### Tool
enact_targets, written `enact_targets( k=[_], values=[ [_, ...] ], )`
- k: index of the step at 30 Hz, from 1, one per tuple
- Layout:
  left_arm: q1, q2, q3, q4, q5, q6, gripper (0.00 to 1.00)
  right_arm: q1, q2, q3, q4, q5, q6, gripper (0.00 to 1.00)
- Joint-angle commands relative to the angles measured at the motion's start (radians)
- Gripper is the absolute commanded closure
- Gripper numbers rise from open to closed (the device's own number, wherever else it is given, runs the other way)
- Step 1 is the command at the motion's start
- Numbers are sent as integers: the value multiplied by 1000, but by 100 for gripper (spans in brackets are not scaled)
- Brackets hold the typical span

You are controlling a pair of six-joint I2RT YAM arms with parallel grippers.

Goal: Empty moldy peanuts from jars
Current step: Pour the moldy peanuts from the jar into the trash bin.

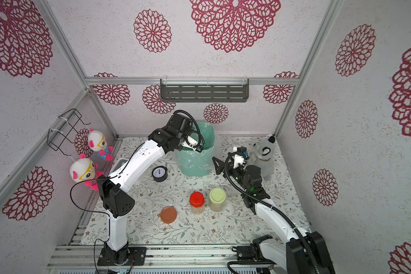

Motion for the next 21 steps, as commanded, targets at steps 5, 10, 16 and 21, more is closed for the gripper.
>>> enact_targets(
  k=[5, 10, 16, 21],
  values=[
    [-13, -25, 13, 148, -56, 137, 100, -7, 4, -11, 72, -26, 4, 1],
    [-16, -21, 21, 144, -56, 142, 100, -8, 2, -15, 76, -26, 3, 1],
    [-24, -24, 15, 151, -64, 169, 100, -7, 6, -18, 80, -24, 5, 1],
    [-27, -22, 15, 154, -72, 177, 100, -7, 5, -23, 85, -22, 7, 1]
  ],
)
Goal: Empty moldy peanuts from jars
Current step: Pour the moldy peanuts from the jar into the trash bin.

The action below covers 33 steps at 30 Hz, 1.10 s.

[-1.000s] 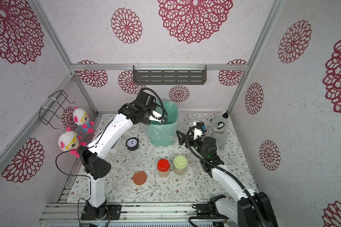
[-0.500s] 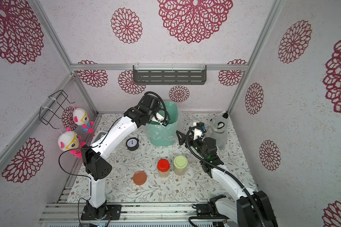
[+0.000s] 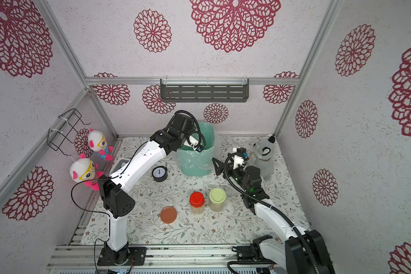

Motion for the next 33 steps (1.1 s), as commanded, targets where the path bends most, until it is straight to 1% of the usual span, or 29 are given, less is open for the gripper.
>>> enact_targets(
  k=[1, 16, 19, 21, 24, 28, 30, 33],
  values=[
    [-11, -22, 22, 71, -20, 60, 100, -7, -6, -7, 63, -19, 7, 1],
    [-12, -19, 20, 79, -33, 70, 100, -7, -11, -15, 66, -15, 7, 1],
    [-12, -21, 17, 87, -35, 62, 100, -7, -12, -16, 66, -14, 7, 1],
    [-9, -22, 14, 112, -29, 33, 100, -8, -14, -16, 68, -17, 9, 1],
    [5, -24, 19, 139, 1, -85, 100, -7, -17, -19, 76, -26, 11, 1],
    [46, -48, 2, 147, 74, -312, 100, -7, -27, -22, 83, -37, 13, 1],
    [72, -89, -33, 174, 126, -425, 100, -7, -32, -22, 80, -39, 13, 1],
    [108, -159, -127, 266, 207, -587, 100, -7, -33, -19, 78, -46, 17, 1]
  ],
)
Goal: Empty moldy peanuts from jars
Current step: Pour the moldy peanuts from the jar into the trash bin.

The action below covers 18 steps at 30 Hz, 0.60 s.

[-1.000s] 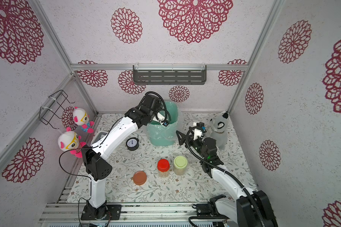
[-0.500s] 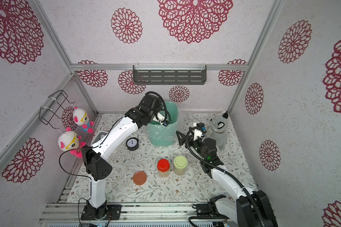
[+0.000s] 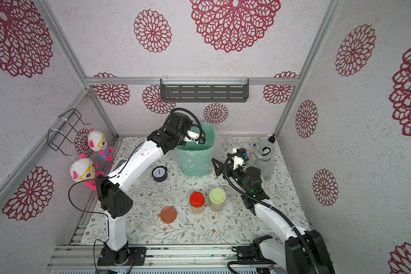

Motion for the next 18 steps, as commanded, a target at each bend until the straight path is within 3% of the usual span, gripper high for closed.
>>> enact_targets(
  k=[1, 10, 18],
  values=[
    [54, -134, -77, 188, 116, -261, 100, -7, -28, -7, 53, -26, 18, 1],
    [129, -308, -367, 536, 304, -678, 100, -6, 9, 21, 69, -76, 52, 1],
    [225, -433, -688, 967, 510, -1170, 100, 8, 51, 67, 69, -149, 57, 1]
  ],
)
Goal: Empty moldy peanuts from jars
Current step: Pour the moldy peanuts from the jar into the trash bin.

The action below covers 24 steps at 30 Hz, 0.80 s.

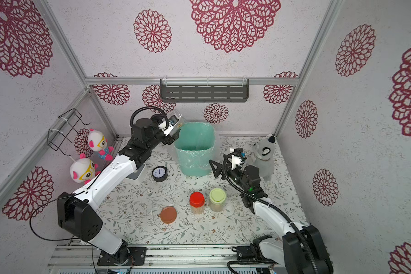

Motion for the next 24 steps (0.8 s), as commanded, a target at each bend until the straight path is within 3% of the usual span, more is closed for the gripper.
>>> enact_targets(
  k=[1, 12, 15, 18, 24],
  values=[
    [49, -51, -89, 329, 126, -309, 100, 9, 4, 53, 56, -48, 14, 1],
    [97, -54, -195, 481, 236, -521, 100, 28, 29, 75, 53, -54, 10, 1],
    [100, -58, -151, 376, 268, -448, 100, 30, 31, 76, 49, -52, 6, 1],
    [99, -64, -45, 130, 299, -310, 100, 29, 28, 75, 40, -49, -2, 1],
    [96, -67, 169, -272, 248, -49, 100, 30, 20, 77, 15, -46, -27, 1]
  ],
)
